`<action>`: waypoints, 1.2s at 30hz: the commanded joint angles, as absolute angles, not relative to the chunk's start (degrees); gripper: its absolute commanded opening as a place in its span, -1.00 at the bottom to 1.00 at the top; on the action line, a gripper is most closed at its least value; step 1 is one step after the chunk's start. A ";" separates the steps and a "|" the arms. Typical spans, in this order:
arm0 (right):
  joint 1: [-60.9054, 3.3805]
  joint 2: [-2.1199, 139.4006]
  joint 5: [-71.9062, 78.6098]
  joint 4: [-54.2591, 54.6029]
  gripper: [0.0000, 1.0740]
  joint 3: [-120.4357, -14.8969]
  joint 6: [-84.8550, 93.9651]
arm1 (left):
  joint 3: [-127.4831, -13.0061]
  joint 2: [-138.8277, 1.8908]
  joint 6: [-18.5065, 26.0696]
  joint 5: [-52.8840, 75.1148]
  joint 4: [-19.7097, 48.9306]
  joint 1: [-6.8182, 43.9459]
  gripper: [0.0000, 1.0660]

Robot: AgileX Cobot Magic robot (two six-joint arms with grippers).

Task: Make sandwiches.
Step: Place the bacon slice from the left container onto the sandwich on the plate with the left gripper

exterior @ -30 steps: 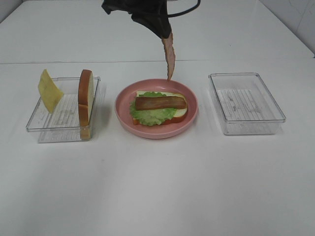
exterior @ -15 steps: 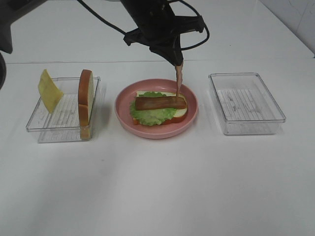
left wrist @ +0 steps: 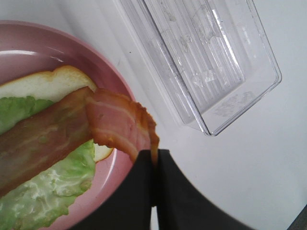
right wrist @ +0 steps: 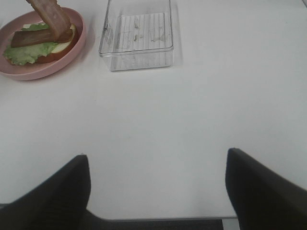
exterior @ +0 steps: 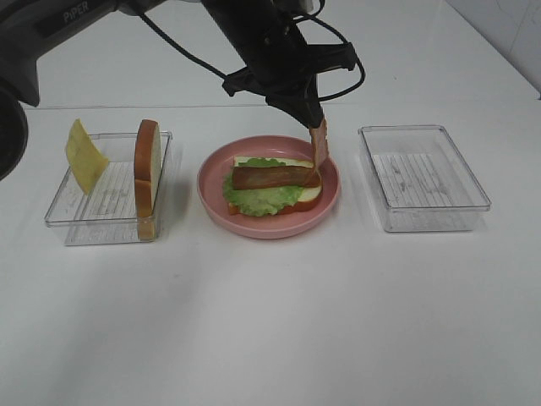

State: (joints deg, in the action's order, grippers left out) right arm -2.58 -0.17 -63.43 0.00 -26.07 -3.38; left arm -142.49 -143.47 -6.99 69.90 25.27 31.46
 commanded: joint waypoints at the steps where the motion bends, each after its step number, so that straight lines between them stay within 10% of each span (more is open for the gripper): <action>1: -2.58 -2.06 -62.97 0.00 0.40 -25.78 -2.41 | -142.78 -143.98 -6.47 71.28 25.27 31.63 -1.00; 36: -2.58 -2.01 -62.97 0.00 0.40 -25.78 -2.41 | -144.90 -144.67 -3.78 75.57 23.43 27.79 -1.00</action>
State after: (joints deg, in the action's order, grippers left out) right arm -2.58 -0.17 -63.43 0.00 -26.07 -3.38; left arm -144.73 -144.21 -3.78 69.61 23.95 29.05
